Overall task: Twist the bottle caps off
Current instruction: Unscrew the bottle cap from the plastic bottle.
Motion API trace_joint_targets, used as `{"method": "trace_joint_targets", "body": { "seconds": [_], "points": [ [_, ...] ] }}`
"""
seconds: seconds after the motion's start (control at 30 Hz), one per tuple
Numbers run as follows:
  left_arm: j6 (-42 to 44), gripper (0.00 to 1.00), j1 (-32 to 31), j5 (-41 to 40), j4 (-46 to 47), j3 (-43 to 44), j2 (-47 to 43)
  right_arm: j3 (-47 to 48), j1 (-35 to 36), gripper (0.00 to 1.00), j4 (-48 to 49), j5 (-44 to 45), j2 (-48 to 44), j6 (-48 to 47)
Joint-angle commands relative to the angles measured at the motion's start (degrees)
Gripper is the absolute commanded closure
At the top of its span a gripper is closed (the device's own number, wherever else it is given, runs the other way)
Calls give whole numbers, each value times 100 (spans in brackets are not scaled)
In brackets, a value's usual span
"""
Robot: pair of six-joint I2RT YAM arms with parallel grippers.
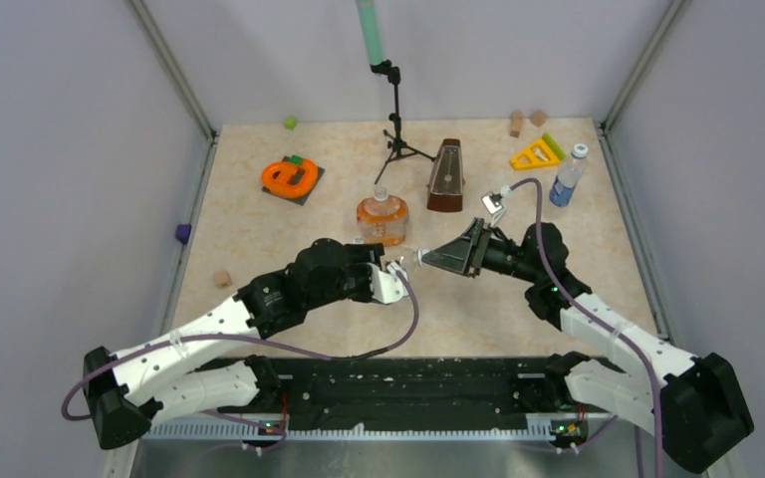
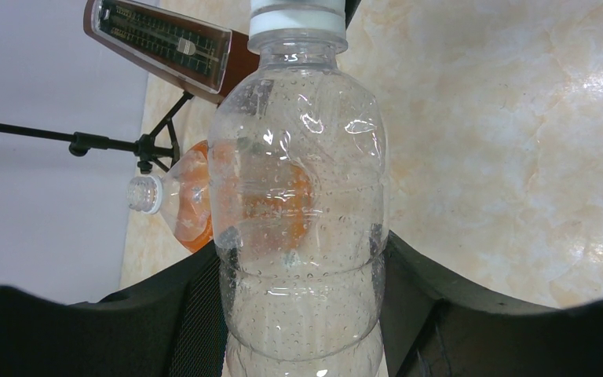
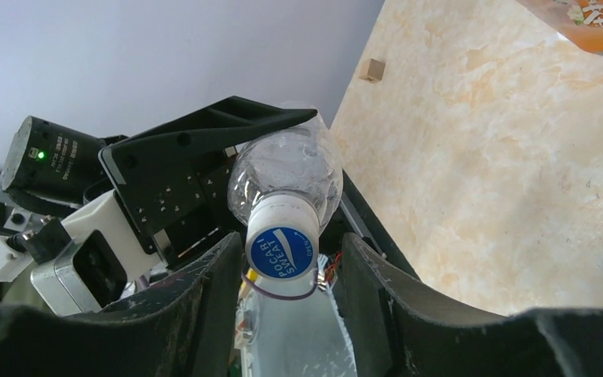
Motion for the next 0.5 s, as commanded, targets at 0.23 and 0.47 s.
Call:
{"method": "trace_joint_targets", "body": {
  "seconds": [0.23,0.47],
  "points": [
    [-168,100,-28,268,269,132,-114,159,43,80,10,37,-173,-246],
    [-170,100,-28,299,203,162,-103,166,43,63,25,15,-109,-240]
  ]
}}
